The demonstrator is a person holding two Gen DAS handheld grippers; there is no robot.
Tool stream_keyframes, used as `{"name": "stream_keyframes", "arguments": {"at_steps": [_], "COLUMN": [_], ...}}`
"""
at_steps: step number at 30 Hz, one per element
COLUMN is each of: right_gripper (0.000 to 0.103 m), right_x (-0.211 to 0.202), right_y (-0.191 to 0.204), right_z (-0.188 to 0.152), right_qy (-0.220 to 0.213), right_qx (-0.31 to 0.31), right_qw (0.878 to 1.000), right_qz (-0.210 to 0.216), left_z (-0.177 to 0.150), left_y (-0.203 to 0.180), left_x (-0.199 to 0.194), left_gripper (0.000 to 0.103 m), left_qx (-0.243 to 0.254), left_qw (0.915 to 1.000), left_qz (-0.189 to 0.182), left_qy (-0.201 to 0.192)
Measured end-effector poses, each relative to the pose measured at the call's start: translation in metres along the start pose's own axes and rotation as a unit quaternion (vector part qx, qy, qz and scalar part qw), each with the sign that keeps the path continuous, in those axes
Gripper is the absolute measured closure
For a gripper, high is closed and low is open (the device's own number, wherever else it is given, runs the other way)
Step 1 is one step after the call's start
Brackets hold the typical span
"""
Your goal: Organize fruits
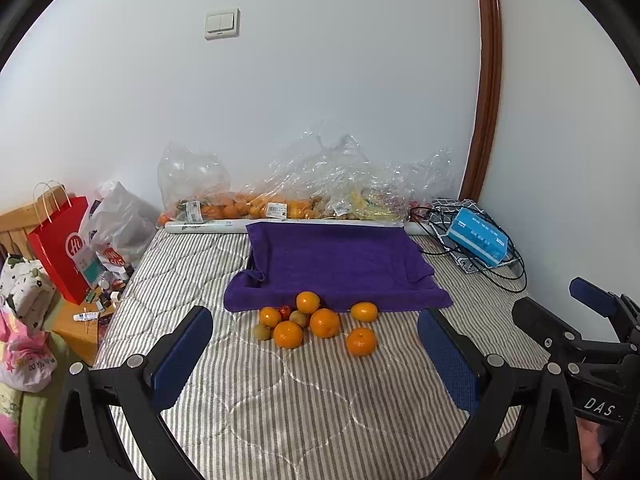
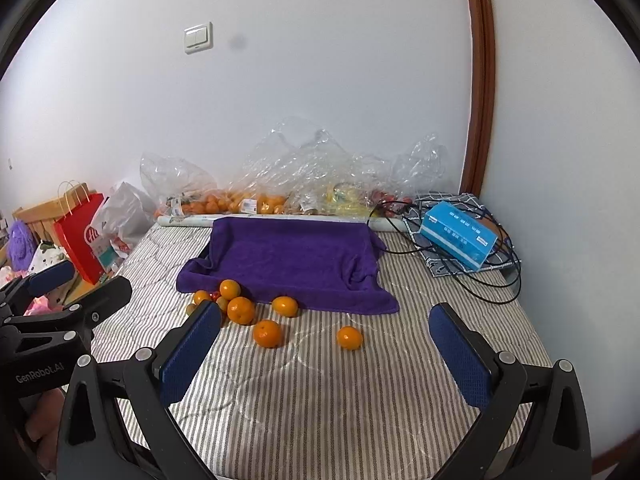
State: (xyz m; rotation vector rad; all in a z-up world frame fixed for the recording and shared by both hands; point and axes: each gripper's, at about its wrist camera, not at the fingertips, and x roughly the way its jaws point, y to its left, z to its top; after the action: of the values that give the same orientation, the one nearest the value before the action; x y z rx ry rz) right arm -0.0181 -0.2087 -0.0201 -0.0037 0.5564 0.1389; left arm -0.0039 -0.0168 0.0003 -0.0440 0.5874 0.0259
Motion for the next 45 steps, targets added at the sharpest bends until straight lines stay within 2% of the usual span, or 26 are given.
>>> {"name": "stream_keyframes", "arguments": {"at_steps": [20,30,37,45], "right_gripper": [0.0,0.0,0.0,0.0], "right_x": [-0.003,-0.002,0.001,0.013], "right_y": [0.006,0.005,0.003,0.0], "right_z": [0.0,0.001,0.0,0.001], "right_qy": [-0.003,-0.003,-0.006,0.004], "right_qx": [-0.01,-0.013,-0.013,-0.008], "right_qw": [1.0,1.0,1.0,1.0], "right_qz": [0.006,0.001,0.003,0.004], "left_z": [-0.002,-0.002,-0.004,-0.002], "left_y": [0.001,0.01,0.013,0.021], "left_x": [-0.002,0.0,0.003,0.007], "left_gripper": [0.0,0.0,0.0,0.0], "left_qx": [-0.003,-0.02,-0.02,-0.014], "left_qw": [1.0,0.9998,0.9997,0.9999], "left_qz": [0.0,-0.004,0.013,-0.002], "left_qy": [0.002,0.006,0.011,0.008]}}
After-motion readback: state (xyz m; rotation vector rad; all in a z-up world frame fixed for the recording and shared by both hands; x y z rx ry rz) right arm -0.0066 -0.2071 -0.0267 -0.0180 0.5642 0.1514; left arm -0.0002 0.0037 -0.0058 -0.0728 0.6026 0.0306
